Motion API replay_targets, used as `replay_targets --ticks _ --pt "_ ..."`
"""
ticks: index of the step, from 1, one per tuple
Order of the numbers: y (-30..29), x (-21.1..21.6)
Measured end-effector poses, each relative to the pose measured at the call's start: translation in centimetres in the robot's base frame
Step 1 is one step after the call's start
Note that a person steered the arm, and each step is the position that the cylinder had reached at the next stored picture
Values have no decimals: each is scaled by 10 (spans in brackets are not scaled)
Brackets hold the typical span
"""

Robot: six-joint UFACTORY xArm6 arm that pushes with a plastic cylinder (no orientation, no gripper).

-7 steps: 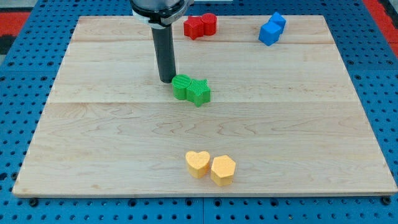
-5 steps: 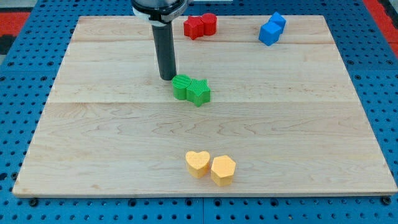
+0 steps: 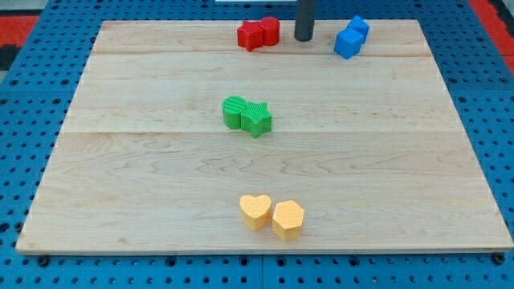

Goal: Place the red circle at the bottom right

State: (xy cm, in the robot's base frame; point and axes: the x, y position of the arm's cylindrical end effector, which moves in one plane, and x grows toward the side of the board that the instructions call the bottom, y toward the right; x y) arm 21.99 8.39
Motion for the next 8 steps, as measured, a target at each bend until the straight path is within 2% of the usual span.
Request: replay_targets --ticks 1,2,3,4,6,8 --pt "-13 -28" --pt "-69 -26" --pt "-103 -17" --pt "-103 13" --pt "-55 75" --pt "38 161"
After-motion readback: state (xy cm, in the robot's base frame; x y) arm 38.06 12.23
